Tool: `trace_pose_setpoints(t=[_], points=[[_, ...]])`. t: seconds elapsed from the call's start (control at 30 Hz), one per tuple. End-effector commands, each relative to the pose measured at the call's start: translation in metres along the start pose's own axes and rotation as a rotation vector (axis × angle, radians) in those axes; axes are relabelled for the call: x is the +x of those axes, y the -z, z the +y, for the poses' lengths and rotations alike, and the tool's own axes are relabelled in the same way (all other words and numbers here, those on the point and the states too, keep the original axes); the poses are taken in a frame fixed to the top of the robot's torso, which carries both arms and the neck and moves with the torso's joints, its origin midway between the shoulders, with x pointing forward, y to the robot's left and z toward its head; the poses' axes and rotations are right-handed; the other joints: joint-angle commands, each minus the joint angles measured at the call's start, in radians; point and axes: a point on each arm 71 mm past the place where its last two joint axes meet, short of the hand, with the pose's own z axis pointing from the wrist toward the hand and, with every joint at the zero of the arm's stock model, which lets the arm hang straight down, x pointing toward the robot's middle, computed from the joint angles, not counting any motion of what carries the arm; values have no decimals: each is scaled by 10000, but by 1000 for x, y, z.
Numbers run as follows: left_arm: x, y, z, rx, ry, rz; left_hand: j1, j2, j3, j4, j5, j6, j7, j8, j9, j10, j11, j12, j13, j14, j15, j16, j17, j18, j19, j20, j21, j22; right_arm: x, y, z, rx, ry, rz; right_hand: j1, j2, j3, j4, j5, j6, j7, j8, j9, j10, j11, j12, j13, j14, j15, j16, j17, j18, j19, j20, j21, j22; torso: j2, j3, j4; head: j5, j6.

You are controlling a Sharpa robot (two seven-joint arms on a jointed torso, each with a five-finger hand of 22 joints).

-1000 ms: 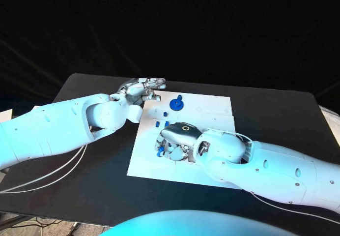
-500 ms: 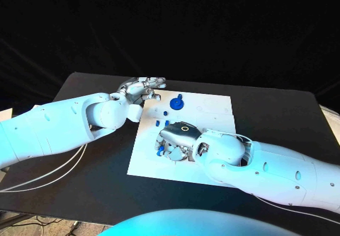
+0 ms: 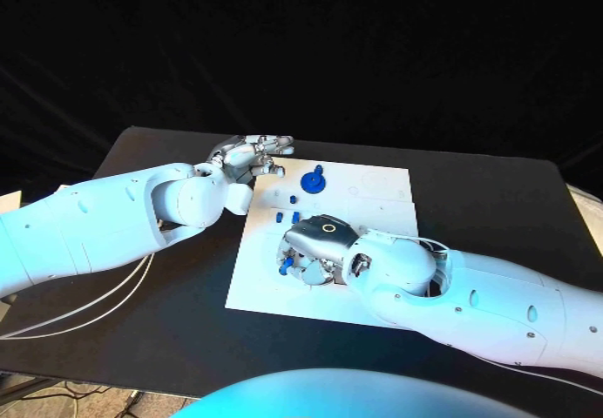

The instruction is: Assemble the parts on the task board

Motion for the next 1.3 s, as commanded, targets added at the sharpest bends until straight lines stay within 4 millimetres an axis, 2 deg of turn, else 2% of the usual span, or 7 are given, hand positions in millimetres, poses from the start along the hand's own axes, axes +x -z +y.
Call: trace_pose_setpoints(t=[0.03,0.53,0.8,0.97,1.03,1.17,1.3], points=[[2,0,0,48,-4,207,118,0,5,-60,3,-73,22,51,-9,-51,-14,37,-3,-78,11,-28,-12,109,-76,22,-53,-10,1,1,0,148,323,207,56,78,204,-130,52,29,61,23,9,471,-389,62,33,168,-29,39,-2,-32,-32,-5,51,10,-14,4,-2,-13,-8],[2,0,0,40,-6,208,118,0,5,-60,3,-73,22,51,-9,-51,-14,37,-3,-78,11,-28,-12,109,-76,22,-53,-10,2,-3,1,212,462,542,24,65,220,-132,41,49,56,32,16,493,-395,61,37,168,-32,51,9,-32,-33,-7,57,15,-11,-12,4,-45,-4],[3,0,0,40,-31,225,118,0,5,-60,3,-73,22,51,-9,-51,-14,37,-3,-78,11,-28,-12,109,-76,22,-53,-10,5,-9,5,203,528,759,-173,-34,194,-102,22,-31,79,-15,12,399,-370,-45,17,146,-14,-1,-69,-21,-84,3,24,-57,-9,-15,21,-48,-16],[3,0,0,39,-38,222,118,0,5,-60,3,-73,22,51,-9,-51,-14,37,-3,-78,11,-28,-12,109,-76,22,-53,-10,5,-11,7,150,469,669,-548,-269,32,32,306,-464,219,-266,-82,-107,-211,-375,-91,77,116,-179,-287,8,-218,85,-113,-299,-14,-15,13,-46,-21],[3,0,0,35,-38,224,118,0,5,-60,3,-73,22,51,-9,-51,-14,37,-3,-78,11,-28,-12,109,-76,22,-53,-10,4,-11,7,108,424,577,-839,-555,-162,128,474,-871,300,-496,-177,-749,-53,-690,-150,20,245,-342,-481,45,-340,179,-265,-559,-13,-8,7,-43,-23],[3,0,0,25,-37,231,118,0,5,-60,3,-73,22,51,-9,-51,-14,37,-3,-78,11,-28,-12,109,-76,22,-53,-10,2,-9,7,51,325,298,-1043,-868,-621,189,667,-1705,209,-591,-353,-1439,23,-817,-114,-6,298,-412,-575,96,-412,277,-403,-764,-12,-7,5,-47,-19],[2,0,0,19,-40,221,118,0,5,-60,3,-73,22,51,-9,-51,-14,37,-3,-78,11,-28,-12,109,-76,22,-53,-10,-1,-4,5,36,174,-142,-1018,-872,-1104,235,735,-2009,153,-555,-368,-1832,58,-657,-82,-20,324,-458,-643,109,-416,312,-485,-872,-13,2,8,-67,-5]])
